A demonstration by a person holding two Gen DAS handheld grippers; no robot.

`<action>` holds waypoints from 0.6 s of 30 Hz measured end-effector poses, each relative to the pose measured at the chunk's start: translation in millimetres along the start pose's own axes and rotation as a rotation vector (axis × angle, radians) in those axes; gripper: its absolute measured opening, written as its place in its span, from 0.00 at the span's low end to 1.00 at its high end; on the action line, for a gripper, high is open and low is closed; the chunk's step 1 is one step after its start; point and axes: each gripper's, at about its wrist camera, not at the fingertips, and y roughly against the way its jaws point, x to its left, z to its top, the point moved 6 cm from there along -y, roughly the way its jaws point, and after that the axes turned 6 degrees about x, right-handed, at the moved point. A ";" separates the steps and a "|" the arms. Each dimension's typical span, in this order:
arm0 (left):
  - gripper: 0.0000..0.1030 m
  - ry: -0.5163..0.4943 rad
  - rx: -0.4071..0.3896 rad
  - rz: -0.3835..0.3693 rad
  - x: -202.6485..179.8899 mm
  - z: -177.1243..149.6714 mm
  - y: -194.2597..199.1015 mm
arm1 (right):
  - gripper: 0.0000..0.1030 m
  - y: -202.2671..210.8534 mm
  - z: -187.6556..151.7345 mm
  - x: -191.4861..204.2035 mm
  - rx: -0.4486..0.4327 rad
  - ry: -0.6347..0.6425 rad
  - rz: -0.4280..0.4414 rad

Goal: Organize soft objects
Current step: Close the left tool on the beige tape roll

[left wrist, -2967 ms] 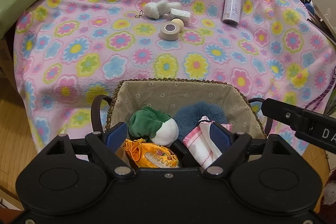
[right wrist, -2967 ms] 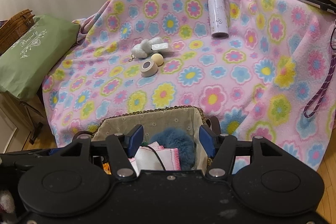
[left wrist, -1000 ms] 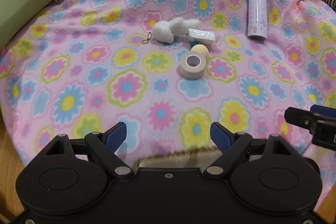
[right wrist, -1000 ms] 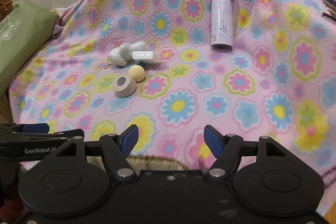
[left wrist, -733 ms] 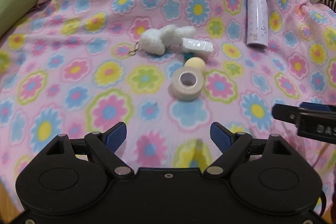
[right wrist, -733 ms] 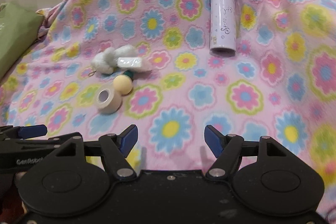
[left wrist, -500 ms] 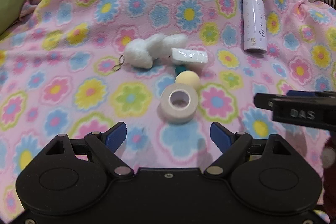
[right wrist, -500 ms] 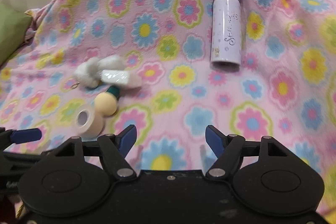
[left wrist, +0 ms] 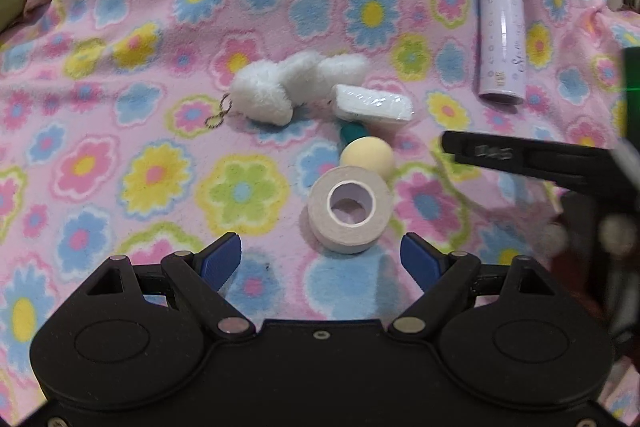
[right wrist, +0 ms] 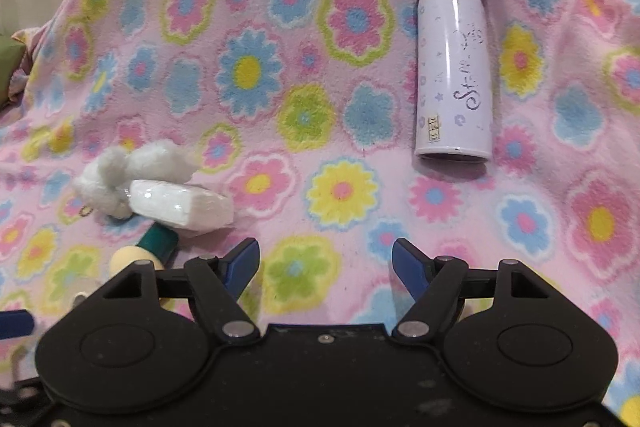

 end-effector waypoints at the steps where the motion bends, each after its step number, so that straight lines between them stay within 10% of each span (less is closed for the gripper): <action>1: 0.83 -0.016 0.001 0.007 -1.3 2.0 1.0 | 0.73 -4.3 -1.7 0.3 0.004 -0.002 0.002; 18: 0.81 -0.177 -0.013 0.039 -18.2 18.0 -27.6 | 0.86 -11.1 -4.3 -2.5 -0.004 -0.041 0.072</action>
